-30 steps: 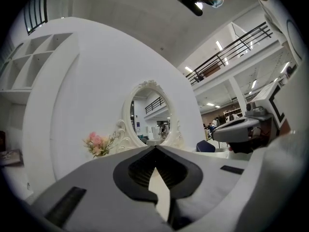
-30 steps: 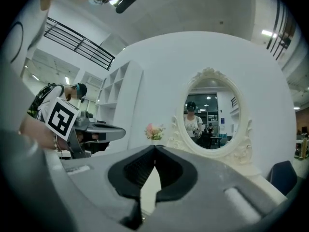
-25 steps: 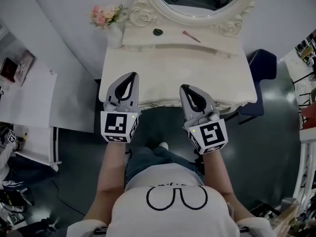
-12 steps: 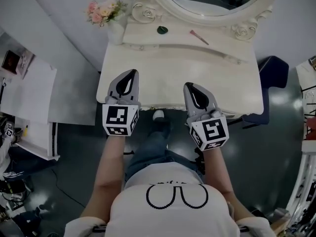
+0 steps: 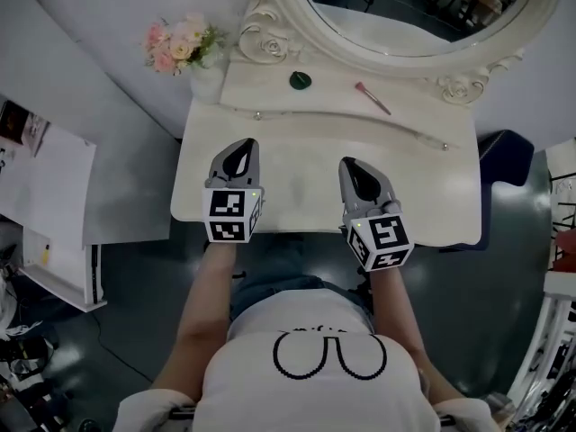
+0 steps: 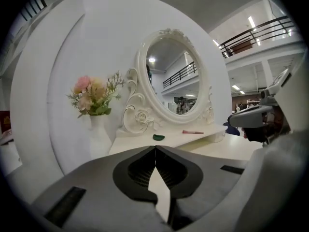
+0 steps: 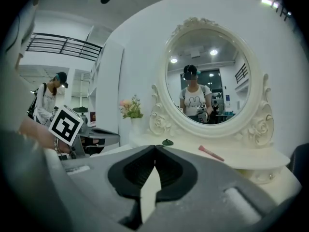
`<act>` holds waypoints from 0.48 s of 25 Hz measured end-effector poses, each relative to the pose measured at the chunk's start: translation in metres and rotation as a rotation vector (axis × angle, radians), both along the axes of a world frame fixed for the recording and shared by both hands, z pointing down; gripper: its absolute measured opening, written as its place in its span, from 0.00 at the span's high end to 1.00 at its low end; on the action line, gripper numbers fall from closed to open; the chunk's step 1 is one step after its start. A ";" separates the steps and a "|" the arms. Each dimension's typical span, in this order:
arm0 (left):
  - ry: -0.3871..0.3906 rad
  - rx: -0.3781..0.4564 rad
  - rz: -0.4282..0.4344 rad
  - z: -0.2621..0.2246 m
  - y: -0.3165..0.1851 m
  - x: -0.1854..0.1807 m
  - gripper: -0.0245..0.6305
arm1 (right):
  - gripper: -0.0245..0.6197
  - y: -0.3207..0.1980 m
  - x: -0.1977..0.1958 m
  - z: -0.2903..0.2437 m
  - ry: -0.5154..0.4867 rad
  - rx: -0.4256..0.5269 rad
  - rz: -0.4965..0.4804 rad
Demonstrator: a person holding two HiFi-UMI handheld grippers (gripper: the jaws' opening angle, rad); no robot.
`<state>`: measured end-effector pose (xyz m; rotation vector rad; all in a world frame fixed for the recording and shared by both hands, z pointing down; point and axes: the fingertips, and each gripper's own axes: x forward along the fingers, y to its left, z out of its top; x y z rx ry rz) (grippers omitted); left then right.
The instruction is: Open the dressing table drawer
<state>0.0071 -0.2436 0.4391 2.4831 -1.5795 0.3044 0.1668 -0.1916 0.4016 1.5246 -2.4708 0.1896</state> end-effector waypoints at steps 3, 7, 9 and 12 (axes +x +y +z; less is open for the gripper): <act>0.002 -0.066 -0.006 0.021 -0.027 0.000 0.77 | 0.96 -0.025 -0.001 0.011 0.014 -0.031 -0.008; -0.006 -0.124 -0.008 0.046 -0.058 -0.001 0.72 | 0.96 -0.053 -0.005 0.025 0.032 -0.076 -0.018; -0.017 -0.147 -0.010 0.059 -0.071 -0.002 0.72 | 0.96 -0.065 -0.006 0.032 0.037 -0.096 -0.018; -0.036 -0.188 -0.004 0.080 -0.085 0.000 0.72 | 0.96 -0.079 -0.008 0.046 0.040 -0.130 -0.015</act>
